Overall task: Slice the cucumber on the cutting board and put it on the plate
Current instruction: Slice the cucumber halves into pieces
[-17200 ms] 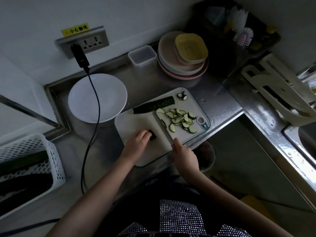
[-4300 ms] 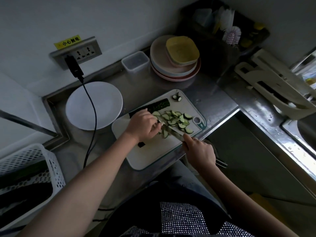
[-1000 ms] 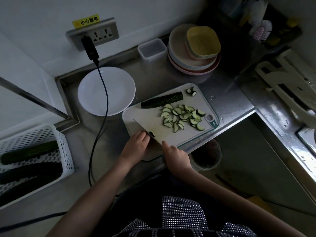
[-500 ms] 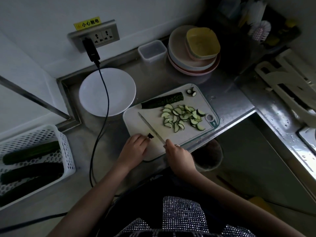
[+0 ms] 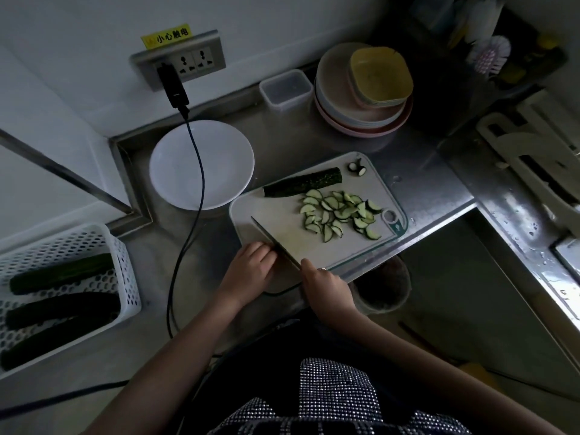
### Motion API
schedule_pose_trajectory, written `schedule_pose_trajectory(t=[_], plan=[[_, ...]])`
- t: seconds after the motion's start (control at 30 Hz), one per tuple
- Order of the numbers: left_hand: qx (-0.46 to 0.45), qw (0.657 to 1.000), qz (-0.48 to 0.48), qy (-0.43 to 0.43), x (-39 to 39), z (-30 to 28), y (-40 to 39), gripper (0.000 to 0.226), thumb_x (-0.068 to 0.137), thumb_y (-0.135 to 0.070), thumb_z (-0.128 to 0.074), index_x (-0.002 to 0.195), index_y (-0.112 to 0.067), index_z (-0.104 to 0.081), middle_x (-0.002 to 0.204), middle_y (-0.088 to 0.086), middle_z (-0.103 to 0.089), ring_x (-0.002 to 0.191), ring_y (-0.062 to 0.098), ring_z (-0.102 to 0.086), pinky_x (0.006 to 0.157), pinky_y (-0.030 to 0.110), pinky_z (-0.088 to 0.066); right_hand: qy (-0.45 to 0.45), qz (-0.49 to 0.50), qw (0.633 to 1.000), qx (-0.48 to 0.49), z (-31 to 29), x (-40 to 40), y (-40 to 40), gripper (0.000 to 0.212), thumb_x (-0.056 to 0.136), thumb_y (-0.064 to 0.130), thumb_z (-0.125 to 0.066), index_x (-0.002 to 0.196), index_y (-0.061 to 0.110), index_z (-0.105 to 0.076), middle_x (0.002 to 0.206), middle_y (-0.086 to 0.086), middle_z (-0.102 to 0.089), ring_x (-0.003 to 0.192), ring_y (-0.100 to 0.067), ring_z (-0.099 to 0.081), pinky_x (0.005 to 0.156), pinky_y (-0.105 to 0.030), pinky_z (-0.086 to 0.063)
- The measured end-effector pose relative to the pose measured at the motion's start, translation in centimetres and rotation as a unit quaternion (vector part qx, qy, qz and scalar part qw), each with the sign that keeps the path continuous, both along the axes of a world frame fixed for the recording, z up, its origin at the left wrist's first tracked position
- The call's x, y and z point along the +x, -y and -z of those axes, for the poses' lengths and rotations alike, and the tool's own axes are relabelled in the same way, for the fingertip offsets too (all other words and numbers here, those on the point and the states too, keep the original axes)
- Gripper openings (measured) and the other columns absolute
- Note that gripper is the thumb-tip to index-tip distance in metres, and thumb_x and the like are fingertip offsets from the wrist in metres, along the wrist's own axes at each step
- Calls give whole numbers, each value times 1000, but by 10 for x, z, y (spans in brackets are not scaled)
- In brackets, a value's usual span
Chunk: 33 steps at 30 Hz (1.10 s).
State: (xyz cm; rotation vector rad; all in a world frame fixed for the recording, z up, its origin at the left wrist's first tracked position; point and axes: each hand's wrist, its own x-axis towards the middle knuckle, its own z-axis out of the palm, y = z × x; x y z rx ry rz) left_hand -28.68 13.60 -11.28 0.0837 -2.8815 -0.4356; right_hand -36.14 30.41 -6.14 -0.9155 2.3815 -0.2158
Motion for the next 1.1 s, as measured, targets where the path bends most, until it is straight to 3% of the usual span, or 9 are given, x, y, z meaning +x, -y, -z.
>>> schedule_pose_trajectory(t=[0.2,0.33,0.47,0.57,0.7,0.8,0.9,1.0,1.1], plan=[[7,1000,-4,8,-1,-2,-2,32,78,-19,-44,88,0,-68,86,16,-63,91,27,-46,80,35,-38,-11,5,1000,11,-3,-4,3,7,98,19,-39,105,16,-37,99,-15,-62,89,-39,-62,62,-38,-39],[10,1000,10,-7,-1,-1,-3,31,83,-20,-47,91,-1,-70,92,13,-66,96,24,-51,84,32,-40,-86,5,996,5,-7,-17,-10,17,100,26,-38,115,20,-38,98,-7,-61,86,-34,-65,60,-37,-44],[-12,999,42,0,-4,3,-1,38,91,-25,-43,98,-1,-71,99,12,-68,96,26,-62,88,32,-45,-133,59,989,-30,-14,-33,-26,16,101,30,-34,113,19,-38,90,-5,-62,77,-32,-65,60,-37,-50],[11,999,35,4,-7,2,-1,47,98,-29,-34,95,-3,-72,95,10,-69,94,23,-58,82,32,-49,-145,85,985,-47,-14,-37,-36,13,101,30,-37,109,20,-38,85,-3,-62,70,-30,-64,56,-36,-51],[34,998,11,48,-15,-4,5,5,77,-14,-60,80,-10,-61,79,5,-58,80,22,-49,60,31,-52,-153,91,982,-53,-12,-41,-49,9,99,31,-40,100,22,-39,82,0,-62,67,-27,-64,49,-34,-47],[42,994,0,96,-19,-7,5,29,62,0,-79,75,-11,-56,75,5,-54,71,26,-55,56,32,-49,-153,77,984,-48,-12,-43,-57,9,96,26,-47,99,24,-39,84,3,-63,64,-22,-63,49,-36,-52],[104,990,-66,60,-32,-20,-6,17,75,0,-72,79,-8,-58,79,7,-57,75,27,-56,62,36,-47,-182,51,982,-21,-15,-51,-63,16,94,24,-52,103,24,-39,84,2,-64,61,-23,-64,43,-30,-42],[176,980,-92,11,-62,-40,-25,10,81,-5,-69,84,-6,-60,78,7,-61,74,24,-57,64,27,-39,-195,20,981,9,-24,-61,-67,24,99,30,-41,122,26,-38,101,4,-65,75,-20,-67,50,-29,-41],[212,970,-117,10,-87,-52,-38,7,90,-12,-60,92,-6,-61,81,8,-66,74,23,-62,61,28,-44,-197,12,980,30,-29,-74,-73,34,100,32,-36,133,25,-33,112,4,-64,88,-20,-67,58,-30,-42]])
